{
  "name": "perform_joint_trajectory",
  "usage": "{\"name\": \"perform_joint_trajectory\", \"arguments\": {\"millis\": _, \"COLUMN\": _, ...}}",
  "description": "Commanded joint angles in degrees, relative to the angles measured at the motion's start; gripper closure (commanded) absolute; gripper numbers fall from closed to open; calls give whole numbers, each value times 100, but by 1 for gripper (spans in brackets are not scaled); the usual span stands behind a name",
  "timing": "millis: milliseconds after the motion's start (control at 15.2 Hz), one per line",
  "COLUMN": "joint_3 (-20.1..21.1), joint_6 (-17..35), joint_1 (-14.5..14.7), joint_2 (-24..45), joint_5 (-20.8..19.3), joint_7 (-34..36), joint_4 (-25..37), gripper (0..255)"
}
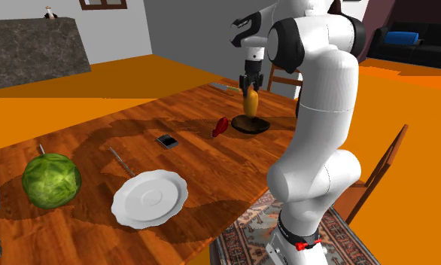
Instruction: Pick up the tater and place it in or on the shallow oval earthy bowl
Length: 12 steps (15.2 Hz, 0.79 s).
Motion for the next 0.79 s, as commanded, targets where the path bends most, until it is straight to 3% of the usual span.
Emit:
{"name": "perform_joint_trajectory", "arguments": {"millis": 0, "joint_3": 1, "joint_6": 147, "joint_1": 1, "joint_2": 18, "joint_5": 5, "joint_7": -11, "joint_4": -126, "gripper": 255}}
{"name": "perform_joint_trajectory", "arguments": {"millis": 396, "joint_3": 7, "joint_6": 638, "joint_1": 2, "joint_2": 116, "joint_5": 32, "joint_7": -51, "joint_4": -523, "gripper": 255}}
{"name": "perform_joint_trajectory", "arguments": {"millis": 726, "joint_3": 7, "joint_6": 638, "joint_1": 2, "joint_2": 116, "joint_5": 32, "joint_7": -51, "joint_4": -523, "gripper": 255}}
